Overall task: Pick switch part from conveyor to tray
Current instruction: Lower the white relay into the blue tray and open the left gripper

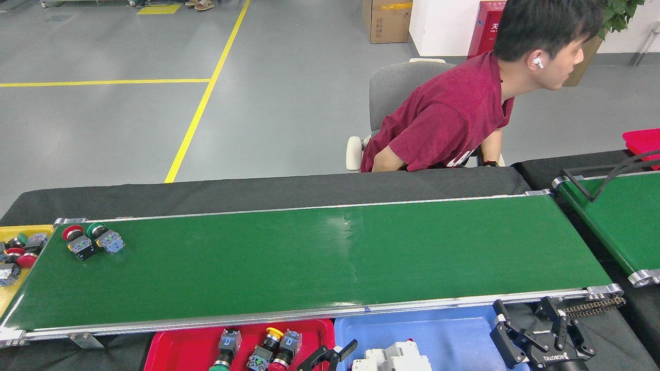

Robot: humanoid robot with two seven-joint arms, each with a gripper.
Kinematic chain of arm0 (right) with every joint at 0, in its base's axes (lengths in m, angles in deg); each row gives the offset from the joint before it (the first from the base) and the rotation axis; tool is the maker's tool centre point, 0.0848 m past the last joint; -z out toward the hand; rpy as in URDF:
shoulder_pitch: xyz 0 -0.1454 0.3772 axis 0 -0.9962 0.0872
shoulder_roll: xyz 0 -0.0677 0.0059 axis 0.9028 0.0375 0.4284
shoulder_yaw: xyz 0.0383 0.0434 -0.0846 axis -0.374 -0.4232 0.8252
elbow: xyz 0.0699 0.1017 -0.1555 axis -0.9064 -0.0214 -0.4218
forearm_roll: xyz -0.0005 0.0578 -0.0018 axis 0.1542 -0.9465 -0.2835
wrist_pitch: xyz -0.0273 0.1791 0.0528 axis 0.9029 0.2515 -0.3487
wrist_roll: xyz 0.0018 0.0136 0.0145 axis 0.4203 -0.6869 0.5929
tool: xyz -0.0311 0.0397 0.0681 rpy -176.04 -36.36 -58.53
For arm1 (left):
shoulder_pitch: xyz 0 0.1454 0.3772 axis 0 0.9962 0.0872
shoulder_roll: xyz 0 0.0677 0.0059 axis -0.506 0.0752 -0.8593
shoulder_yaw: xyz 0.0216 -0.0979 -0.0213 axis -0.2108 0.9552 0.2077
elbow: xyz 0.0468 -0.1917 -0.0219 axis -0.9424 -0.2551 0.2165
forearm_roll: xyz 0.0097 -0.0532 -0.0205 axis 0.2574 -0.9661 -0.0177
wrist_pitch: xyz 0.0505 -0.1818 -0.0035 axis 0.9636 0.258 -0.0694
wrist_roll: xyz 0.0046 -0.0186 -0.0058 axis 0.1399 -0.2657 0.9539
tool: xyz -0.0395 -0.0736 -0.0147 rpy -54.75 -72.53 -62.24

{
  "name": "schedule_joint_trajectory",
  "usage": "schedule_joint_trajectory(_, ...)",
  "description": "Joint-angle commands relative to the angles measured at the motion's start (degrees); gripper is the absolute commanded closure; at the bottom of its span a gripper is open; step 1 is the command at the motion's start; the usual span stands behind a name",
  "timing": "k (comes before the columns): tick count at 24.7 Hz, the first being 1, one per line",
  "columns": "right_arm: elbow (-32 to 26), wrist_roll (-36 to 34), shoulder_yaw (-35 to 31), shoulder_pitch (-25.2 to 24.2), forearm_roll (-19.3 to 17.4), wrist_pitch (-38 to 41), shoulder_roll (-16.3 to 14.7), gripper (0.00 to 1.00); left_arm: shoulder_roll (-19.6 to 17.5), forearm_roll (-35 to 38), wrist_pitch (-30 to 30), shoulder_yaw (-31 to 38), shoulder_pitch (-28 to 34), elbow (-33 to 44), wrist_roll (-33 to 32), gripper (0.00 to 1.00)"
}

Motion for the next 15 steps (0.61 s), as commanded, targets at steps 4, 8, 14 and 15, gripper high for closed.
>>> schedule_joint_trajectory(4,-0.9,-0.4,-1.0,0.0,0.1,0.2,-0.5,0.02,0.1,-0.3,8.7,14.2,0.7,1.0,6.8,0.00)
schedule_joint_trajectory(8,-1.0,-0.4,-1.0,0.0,0.1,0.2,-0.5,0.02,-0.2,-2.9,7.0,33.8,1.6,0.9,8.6,0.00)
schedule_joint_trajectory(14,-1.7,-0.3,-1.7,0.0,0.1,0.2,-0.4,0.02,-2.3,-7.2,0.0,51.2,4.1,-0.5,8.5,0.00)
schedule_joint_trajectory(15,-1.8,-0.3,-2.4,-0.2,0.1,0.2,-0.4,0.02,-2.3,-7.2,-0.7,52.4,4.7,-0.5,8.5,0.00)
